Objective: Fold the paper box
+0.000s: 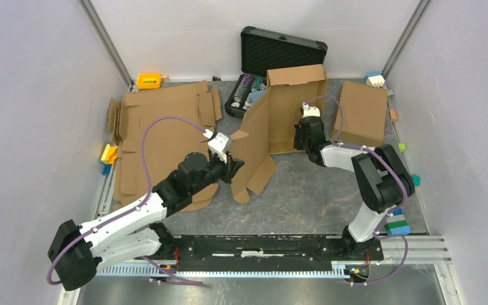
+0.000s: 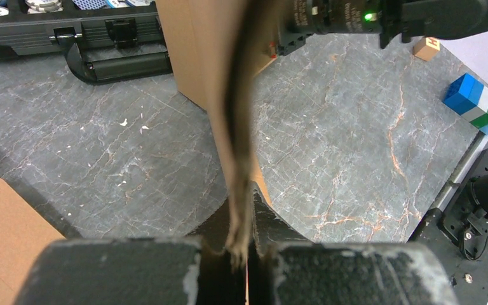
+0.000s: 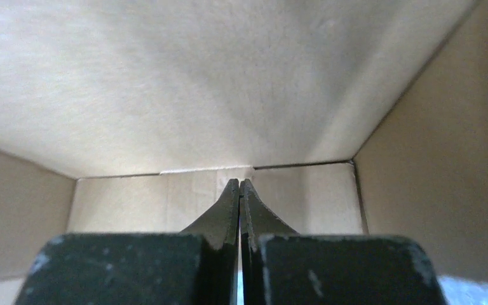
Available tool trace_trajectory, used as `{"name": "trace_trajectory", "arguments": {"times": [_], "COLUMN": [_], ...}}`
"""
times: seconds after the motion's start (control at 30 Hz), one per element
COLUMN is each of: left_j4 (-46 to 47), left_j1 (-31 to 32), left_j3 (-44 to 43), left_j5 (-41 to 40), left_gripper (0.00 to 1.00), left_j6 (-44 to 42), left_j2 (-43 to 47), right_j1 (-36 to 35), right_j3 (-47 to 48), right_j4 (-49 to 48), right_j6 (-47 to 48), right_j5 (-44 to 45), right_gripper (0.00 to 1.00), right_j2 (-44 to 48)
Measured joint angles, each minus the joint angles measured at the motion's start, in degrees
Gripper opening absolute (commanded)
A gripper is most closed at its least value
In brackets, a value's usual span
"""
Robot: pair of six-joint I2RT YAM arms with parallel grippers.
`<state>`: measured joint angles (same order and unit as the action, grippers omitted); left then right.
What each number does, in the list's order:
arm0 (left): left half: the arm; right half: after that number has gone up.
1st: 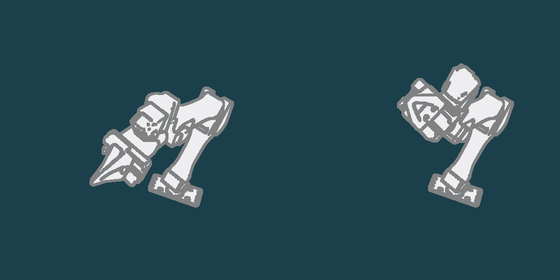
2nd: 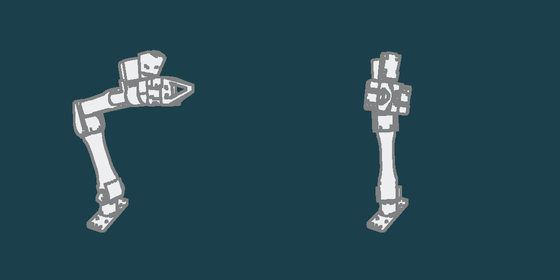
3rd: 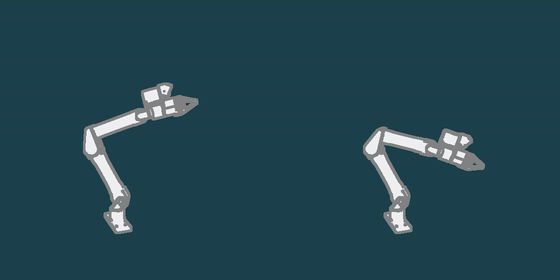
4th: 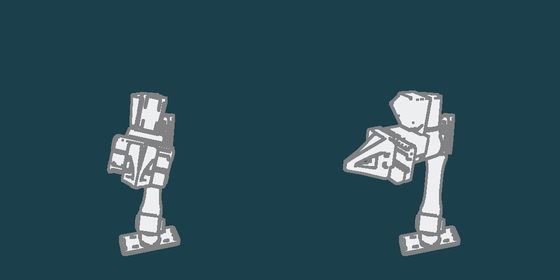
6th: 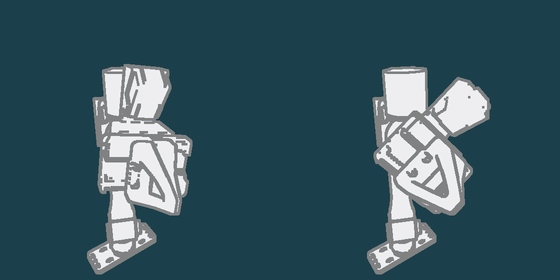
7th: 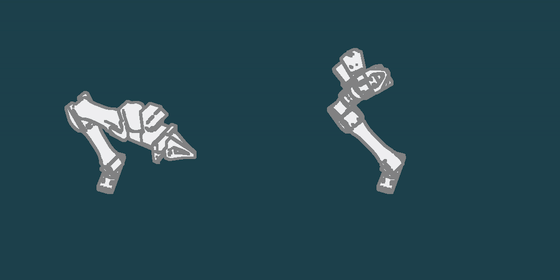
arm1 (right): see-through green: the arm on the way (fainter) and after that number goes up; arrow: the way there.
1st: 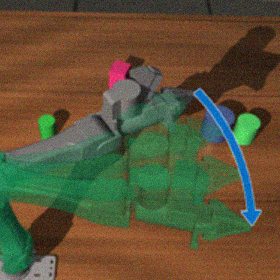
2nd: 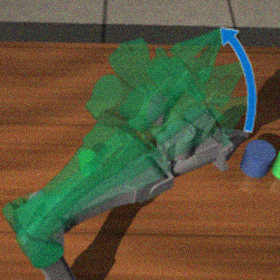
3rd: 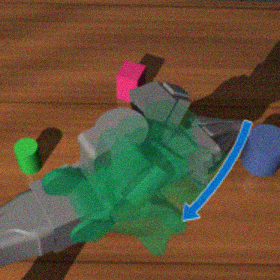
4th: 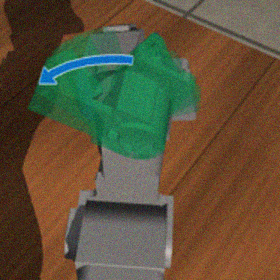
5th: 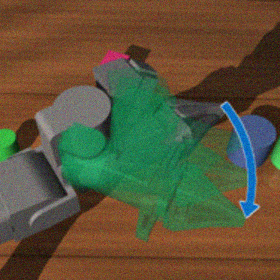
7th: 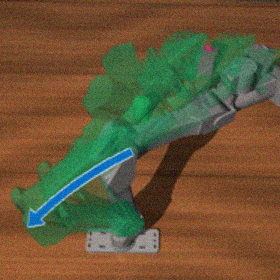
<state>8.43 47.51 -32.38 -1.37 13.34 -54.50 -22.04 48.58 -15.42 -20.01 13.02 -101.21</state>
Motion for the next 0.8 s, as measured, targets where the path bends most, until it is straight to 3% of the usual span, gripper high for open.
{"name": "trace_trajectory", "arguments": {"times": [0.13, 0.43, 0.47, 0.53, 0.6, 0.8], "left_j4": [-0.02, -1.46, -2.14, -3.89, -6.16, -17.53], "left_j1": [0.0, 0.13, 0.15, 0.2, 0.22, 0.24], "left_j3": [0.0, -0.04, -0.15, -0.79, -1.97, -9.33], "left_j5": [-0.02, -0.04, -0.04, -0.02, -0.04, -0.07], "left_gripper": [0.02, 0.02, 0.02, 0.02, 0.02, 0.02], "left_j6": [0.0, 0.31, 0.55, 1.11, 1.86, 4.68], "left_j2": [0.02, 1.05, 1.44, 2.19, 2.71, 4.15], "right_j1": [0.02, 0.02, 0.02, 0.02, 0.02, 0.02], "right_j3": [-2.64, -14.71, -15.47, -16.09, -15.58, -7.74], "right_j4": [1.22, 0.66, 0.7, 0.85, 0.81, 1.53], "right_j6": [1.4, 9.03, 9.79, 11.52, 12.94, 20.24], "right_j5": [-2.62, -8.57, -8.7, -8.72, -8.15, -7.69], "right_gripper": [0.15, 0.29, 0.34, 0.6, 0.76, 0.82], "right_j2": [7.87, 34.62, 37.31, 42.71, 46.6, 47.87]}}
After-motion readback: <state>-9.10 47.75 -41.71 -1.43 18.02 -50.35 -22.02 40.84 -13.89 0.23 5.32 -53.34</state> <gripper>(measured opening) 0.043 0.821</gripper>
